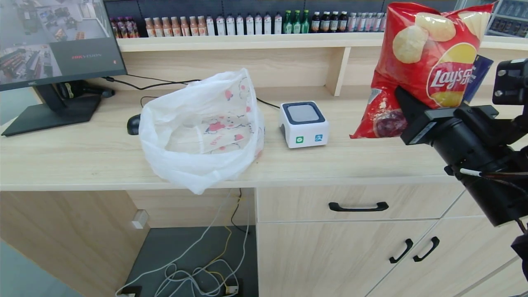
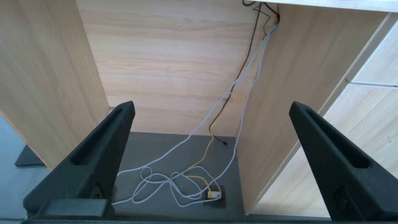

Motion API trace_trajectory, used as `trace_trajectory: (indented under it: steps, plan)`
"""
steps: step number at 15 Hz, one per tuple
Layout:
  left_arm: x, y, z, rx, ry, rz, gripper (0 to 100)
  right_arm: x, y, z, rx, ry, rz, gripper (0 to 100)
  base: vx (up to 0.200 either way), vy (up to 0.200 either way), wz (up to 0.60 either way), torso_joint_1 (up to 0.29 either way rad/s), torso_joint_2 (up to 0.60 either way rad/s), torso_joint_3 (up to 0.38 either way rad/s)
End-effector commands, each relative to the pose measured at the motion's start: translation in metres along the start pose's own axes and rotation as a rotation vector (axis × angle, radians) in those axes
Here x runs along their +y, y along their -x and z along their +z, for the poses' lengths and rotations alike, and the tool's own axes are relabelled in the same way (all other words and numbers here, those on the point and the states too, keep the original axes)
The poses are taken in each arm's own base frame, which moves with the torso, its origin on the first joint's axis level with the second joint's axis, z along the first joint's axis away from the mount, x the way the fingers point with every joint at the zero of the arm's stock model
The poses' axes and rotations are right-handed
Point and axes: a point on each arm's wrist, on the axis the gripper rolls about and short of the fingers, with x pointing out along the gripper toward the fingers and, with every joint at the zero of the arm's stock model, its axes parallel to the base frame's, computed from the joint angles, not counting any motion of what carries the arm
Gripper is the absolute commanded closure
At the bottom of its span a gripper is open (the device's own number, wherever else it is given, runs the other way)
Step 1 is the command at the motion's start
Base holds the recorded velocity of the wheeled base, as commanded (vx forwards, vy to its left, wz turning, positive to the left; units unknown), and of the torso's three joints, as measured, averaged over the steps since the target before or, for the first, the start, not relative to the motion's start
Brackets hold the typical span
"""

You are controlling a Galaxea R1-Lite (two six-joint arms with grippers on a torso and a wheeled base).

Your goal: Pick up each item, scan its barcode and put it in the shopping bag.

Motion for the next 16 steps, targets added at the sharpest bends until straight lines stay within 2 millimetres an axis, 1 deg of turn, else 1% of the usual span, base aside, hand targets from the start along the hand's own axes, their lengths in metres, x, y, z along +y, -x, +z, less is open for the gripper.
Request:
trace_trajectory:
  steps: [1, 3, 12, 16]
  plan:
    - [0.0000, 0.0000, 0.0000, 0.000, 0.001, 0.000, 0, 0.0000, 0.0009, -0.0002, 0.003, 0.001, 0.001, 100, 0.000, 0.200, 0.00, 0.002, 0.00, 0.007]
    - [0.0000, 0.0000, 0.0000, 0.000, -0.002, -0.001, 0, -0.0010, 0.0007, -0.0006, -0.001, 0.000, -0.001, 100, 0.000, 0.200, 0.00, 0.002, 0.00, 0.000]
    - [0.0000, 0.0000, 0.0000, 0.000, -0.004, -0.001, 0, -0.0008, -0.0018, -0.0006, -0.010, -0.001, 0.007, 100, 0.000, 0.000, 0.00, 0.000, 0.00, 0.000]
    - [0.0000, 0.0000, 0.0000, 0.000, -0.004, -0.001, 0, 0.0025, -0.0087, -0.0080, 0.002, 0.003, 0.009, 100, 0.000, 0.000, 0.00, 0.000, 0.00, 0.000]
